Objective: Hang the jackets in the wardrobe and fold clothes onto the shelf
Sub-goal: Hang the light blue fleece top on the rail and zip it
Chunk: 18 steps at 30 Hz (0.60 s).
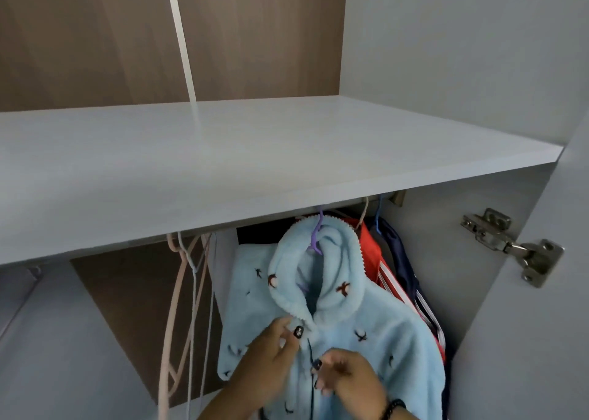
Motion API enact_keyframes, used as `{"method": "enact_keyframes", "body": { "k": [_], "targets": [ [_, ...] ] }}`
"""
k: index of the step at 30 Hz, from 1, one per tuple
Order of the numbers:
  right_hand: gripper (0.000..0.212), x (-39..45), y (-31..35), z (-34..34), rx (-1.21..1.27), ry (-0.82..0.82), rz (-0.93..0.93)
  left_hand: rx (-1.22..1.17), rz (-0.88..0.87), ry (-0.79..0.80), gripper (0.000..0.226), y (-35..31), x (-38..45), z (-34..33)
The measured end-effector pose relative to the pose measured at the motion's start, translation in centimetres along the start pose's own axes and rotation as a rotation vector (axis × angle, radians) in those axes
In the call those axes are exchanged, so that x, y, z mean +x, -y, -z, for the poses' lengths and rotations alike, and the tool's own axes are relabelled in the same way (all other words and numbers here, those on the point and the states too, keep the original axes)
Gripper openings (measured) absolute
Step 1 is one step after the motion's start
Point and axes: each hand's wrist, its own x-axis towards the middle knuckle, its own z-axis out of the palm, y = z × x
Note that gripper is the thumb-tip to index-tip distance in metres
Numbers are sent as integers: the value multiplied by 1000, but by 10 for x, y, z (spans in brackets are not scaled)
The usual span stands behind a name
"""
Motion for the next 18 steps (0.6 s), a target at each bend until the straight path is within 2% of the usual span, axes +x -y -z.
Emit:
{"method": "enact_keyframes", "body": {
  "k": [4, 6, 8, 10, 12, 14, 17, 18],
  "targets": [
    [5, 5, 27, 19, 48, -322, 87, -209, 69, -171, 41, -1, 28, 24],
    [17, 13, 47, 30, 65, -450, 126, -259, 52, -222, 46, -9, 46, 38],
    [33, 20, 66, 37, 34, -524, 135, -257, -9, -248, 29, -24, 62, 50],
    [46, 29, 82, 38, -83, -541, 126, -257, -42, -229, 23, -38, 79, 55],
    [50, 40, 92, 33, -200, -516, 111, -195, -36, -187, 43, -45, 97, 56],
    [39, 51, 98, 25, -257, -511, 102, -129, -54, -166, 54, -50, 109, 54],
    [3, 62, 106, 22, -183, -565, 73, -111, -114, -183, 34, -60, 116, 56],
    [9, 63, 106, 23, -93, -579, 46, -43, -123, -184, 30, -62, 118, 59]
  ]
}}
